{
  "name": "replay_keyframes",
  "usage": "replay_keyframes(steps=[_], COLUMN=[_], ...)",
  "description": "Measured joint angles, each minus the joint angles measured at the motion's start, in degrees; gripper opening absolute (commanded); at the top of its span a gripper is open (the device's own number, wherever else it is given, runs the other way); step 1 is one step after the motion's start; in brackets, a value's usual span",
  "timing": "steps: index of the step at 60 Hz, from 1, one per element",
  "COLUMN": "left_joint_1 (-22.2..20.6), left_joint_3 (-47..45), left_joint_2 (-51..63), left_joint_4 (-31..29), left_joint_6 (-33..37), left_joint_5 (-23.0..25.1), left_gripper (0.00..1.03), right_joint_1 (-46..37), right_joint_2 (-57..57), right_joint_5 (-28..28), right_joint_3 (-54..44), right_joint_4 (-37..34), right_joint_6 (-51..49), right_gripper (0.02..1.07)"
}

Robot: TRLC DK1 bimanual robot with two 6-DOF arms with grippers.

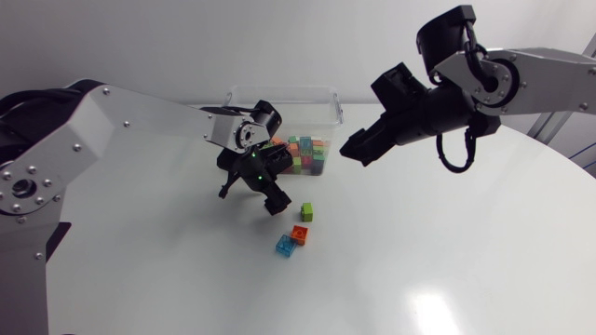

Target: Place the duplo bricks in the container

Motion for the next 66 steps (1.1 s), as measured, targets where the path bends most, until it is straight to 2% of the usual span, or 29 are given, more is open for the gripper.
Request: replay_keyframes(steps=[5, 10, 16, 17, 30, 45, 66], left_joint_1=[0.00, 0.00, -0.07, -0.13, -0.22, -0.20, 0.02], left_joint_3=[0.35, 1.20, 1.99, 2.05, 4.02, 2.97, -4.42], left_joint_2=[0.59, 1.40, 2.25, 2.40, 3.56, 2.58, -11.98], left_joint_4=[-0.26, -0.61, -1.31, -1.49, -4.59, -5.40, -5.68], left_joint_6=[-0.11, -0.13, -0.15, -0.20, -1.42, -1.40, -1.18], left_joint_5=[0.00, 0.00, 0.00, 0.00, 0.13, 2.47, 3.10], left_gripper=[0.84, 0.72, 0.45, 0.43, 0.38, 0.37, 0.37], right_joint_1=[0.11, 0.55, 1.70, 1.90, 4.28, 4.63, 5.40], right_joint_2=[0.00, 0.00, 0.00, 0.00, 1.09, 11.32, 19.41], right_joint_5=[0.00, 0.02, 0.07, 0.04, -0.02, -2.58, -5.88], right_joint_3=[-2.14, -4.28, -6.73, -7.06, -8.50, -5.75, 3.87], right_joint_4=[0.72, 1.46, 2.25, 2.27, 2.51, 0.00, -5.66], right_joint_6=[-0.20, -0.22, -1.25, -1.53, -8.98, -20.09, -31.71], right_gripper=[0.97, 0.96, 0.96, 0.96, 0.96, 0.97, 1.00])
